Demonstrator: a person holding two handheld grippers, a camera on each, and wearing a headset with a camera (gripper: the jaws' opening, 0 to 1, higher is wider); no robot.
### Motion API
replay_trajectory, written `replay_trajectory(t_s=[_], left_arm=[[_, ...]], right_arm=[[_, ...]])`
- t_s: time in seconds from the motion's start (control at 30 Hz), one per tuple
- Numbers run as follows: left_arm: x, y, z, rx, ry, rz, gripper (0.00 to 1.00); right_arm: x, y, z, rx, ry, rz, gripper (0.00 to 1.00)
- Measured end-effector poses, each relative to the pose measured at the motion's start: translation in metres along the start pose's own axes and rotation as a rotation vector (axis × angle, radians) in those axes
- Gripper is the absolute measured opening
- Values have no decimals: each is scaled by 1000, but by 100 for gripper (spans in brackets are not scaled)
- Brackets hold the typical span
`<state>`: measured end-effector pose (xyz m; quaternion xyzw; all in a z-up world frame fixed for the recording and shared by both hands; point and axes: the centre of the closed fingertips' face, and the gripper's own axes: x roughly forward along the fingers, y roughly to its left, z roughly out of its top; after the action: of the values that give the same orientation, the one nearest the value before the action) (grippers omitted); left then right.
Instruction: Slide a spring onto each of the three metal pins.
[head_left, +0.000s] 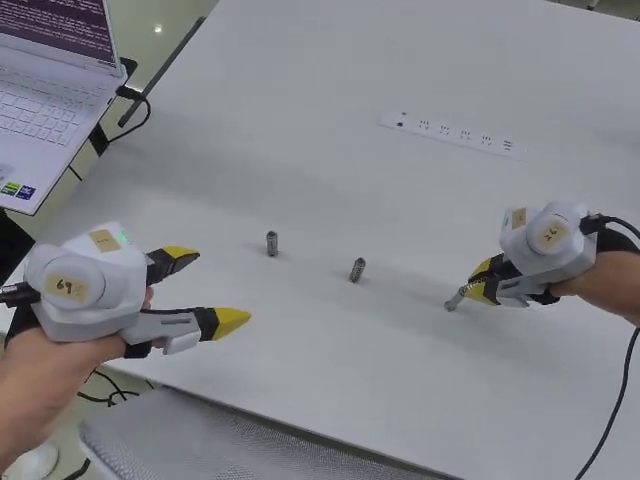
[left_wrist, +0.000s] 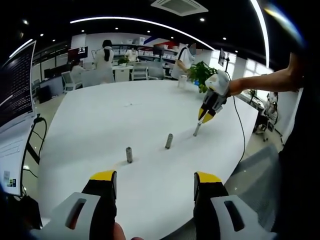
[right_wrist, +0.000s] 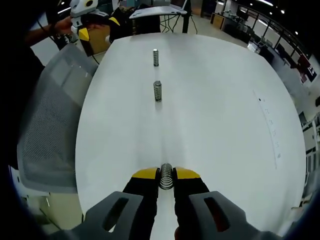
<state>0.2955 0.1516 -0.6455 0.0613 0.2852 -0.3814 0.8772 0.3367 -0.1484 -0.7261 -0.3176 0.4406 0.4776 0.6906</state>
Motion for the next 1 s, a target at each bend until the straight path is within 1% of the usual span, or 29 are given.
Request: replay_trajectory(t_s=[0.17, 0.47, 0.73, 0.9, 1.0], left_arm=[[0, 0, -1, -5, 1, 3, 58], [0, 1, -1, -8, 1, 3, 58], [-1, 3, 0, -13, -2, 6, 58], [-2, 5, 0, -17, -4, 9, 58], [-2, 7, -1, -19, -2, 12, 57]], right_arm=[[1, -2, 3, 0, -2, 7, 9], [6, 0, 5, -20, 20, 19, 9], [19, 1, 3, -43, 49, 44, 9], [26, 1, 1, -50, 61, 50, 9], [31, 2, -3, -62, 76, 59, 9]])
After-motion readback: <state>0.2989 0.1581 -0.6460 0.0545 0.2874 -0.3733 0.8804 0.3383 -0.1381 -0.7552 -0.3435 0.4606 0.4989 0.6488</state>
